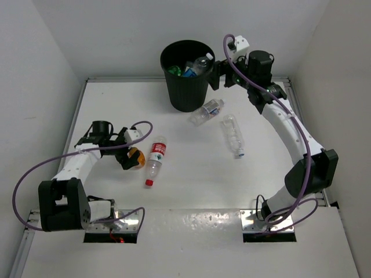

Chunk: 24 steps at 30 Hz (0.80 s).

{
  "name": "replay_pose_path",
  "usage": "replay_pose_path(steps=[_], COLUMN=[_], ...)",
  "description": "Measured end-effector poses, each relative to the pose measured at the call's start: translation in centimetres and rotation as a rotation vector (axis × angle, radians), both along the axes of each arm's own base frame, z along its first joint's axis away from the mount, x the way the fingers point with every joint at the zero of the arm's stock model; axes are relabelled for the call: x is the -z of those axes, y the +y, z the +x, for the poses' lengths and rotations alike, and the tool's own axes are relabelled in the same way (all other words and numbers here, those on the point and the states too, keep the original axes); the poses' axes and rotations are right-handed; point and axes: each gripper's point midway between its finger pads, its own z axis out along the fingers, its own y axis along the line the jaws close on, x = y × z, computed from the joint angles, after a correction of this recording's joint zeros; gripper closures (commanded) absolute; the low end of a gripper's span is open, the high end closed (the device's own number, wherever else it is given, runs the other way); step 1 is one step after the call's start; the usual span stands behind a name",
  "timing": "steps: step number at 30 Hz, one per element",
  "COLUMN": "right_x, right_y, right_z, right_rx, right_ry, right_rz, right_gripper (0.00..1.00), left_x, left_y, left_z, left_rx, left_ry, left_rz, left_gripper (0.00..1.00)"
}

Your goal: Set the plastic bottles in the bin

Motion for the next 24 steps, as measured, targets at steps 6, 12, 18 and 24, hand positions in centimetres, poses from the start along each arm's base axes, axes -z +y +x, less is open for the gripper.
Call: replay_pose_path(steps=[6, 12, 18, 24], right_x=[-0.5, -0.2, 2.2, 5.2], right_y=[-0.3, -1.1, -3.8, -8.0], right_z=[-0.8, -2.2, -3.7, -6.4], right_rx=[-0.003, 0.001, 0.067, 0.17], right_ry=[-0.016, -0.024, 0.033, 0.117], right_rz=[-0.018, -0.048, -0.078, -0.093], right_gripper=[0.07, 0.08, 0.08, 0.09], left_x=[1.0, 0.2, -10.9, -35.6], left_y=[0.2, 0.1, -0.9, -4.8], left_z=[1.3, 2.3, 8.4, 16.7], left_rx=[-0.015, -0.015, -0.052, -0.118], left_ry=[-0.015, -0.031, -0.186, -0.707], left_rz=[0.023, 0.015, -0.08, -0.356], left_gripper=[0.36, 0.55, 0.59, 0.62])
